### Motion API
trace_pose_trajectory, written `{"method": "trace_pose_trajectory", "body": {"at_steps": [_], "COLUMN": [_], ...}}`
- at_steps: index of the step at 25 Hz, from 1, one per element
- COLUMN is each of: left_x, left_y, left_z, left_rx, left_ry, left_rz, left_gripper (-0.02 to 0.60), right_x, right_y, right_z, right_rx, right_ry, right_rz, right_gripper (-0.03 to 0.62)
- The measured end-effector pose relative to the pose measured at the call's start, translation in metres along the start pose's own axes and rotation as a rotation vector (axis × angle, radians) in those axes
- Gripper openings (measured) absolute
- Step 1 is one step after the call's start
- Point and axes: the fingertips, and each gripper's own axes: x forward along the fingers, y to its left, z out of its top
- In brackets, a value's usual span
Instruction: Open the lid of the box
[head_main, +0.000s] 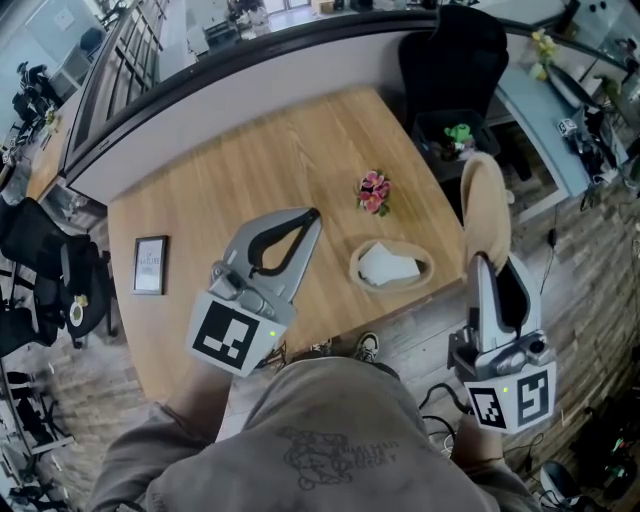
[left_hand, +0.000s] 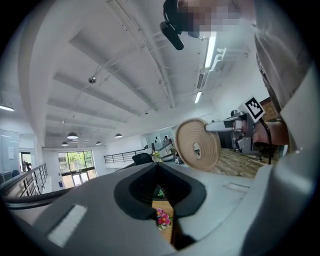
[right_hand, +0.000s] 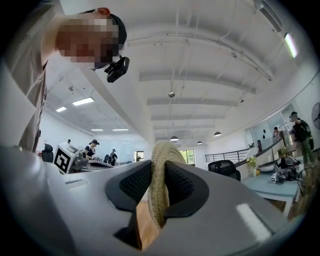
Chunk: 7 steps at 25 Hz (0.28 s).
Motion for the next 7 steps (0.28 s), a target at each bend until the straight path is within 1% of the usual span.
{"method": "trace_pose_trajectory", "body": {"at_steps": [7], "left_x": [-0.0028], "left_y": [0.0051], "left_z": [-0.0007], "left_rx": [0.004], "left_ry": [0.005], "left_rz": [0.002], "left_gripper": [0.002], "right_x": [0.0004], "right_y": [0.0009], "right_z": [0.0020], "right_rx": [-0.003], "right_ry": [-0.006], "right_rz": [-0.014], "right_gripper": [0.090]}}
